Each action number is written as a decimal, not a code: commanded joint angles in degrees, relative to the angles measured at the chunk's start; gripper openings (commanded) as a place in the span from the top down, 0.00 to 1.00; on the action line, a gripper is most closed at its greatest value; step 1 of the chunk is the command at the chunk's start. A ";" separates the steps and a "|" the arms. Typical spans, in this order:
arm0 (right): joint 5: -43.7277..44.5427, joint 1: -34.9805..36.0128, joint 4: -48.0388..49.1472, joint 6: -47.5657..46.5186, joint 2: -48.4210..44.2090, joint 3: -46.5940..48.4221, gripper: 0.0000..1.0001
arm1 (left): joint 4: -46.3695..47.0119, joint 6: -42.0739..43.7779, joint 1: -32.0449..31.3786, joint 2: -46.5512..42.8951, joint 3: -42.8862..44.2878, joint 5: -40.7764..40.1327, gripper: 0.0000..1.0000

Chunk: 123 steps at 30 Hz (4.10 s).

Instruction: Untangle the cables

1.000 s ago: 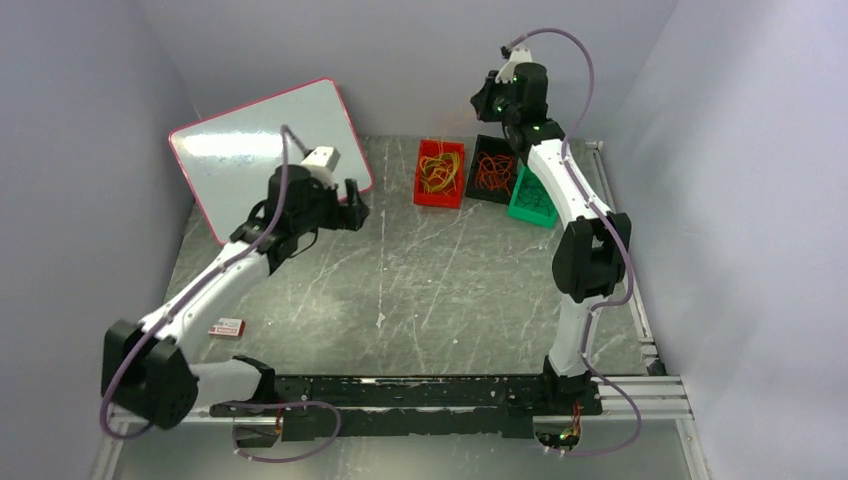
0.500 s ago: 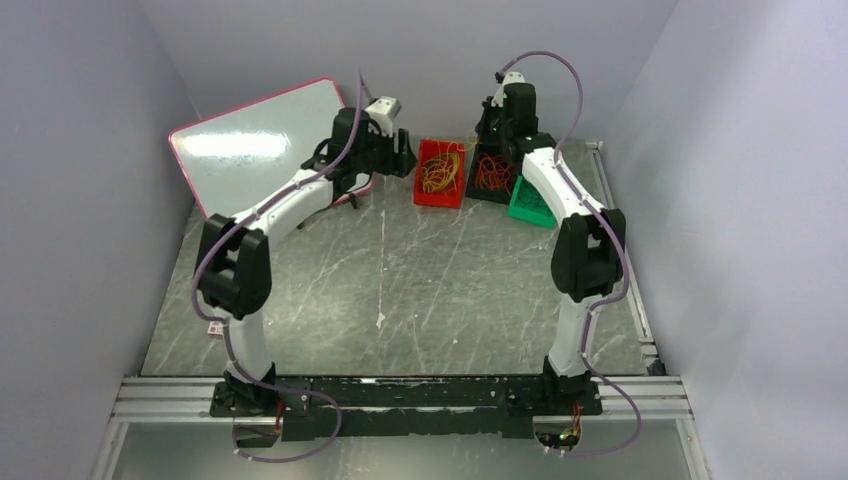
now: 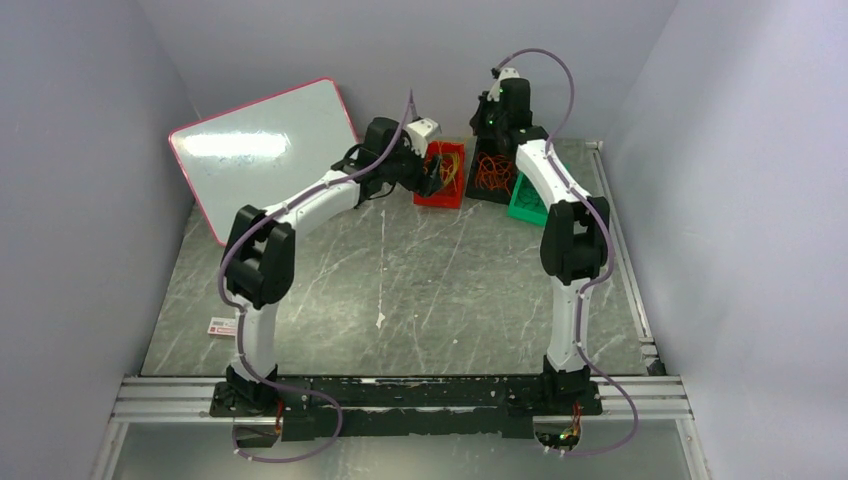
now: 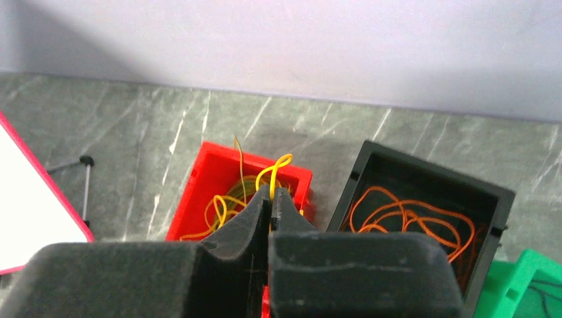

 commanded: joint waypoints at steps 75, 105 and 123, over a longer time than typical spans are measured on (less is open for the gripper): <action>-11.46 -2.24 0.75 2.79 0.81 2.99 1.00 | -10.07 5.08 2.54 18.42 19.57 0.40 0.65; -15.40 1.94 -7.14 2.20 10.07 3.61 1.00 | -8.67 -0.96 2.52 23.12 26.43 -2.44 0.91; -5.11 4.58 -3.80 0.59 8.63 1.90 0.94 | -8.18 0.53 2.64 12.96 19.95 -2.28 0.35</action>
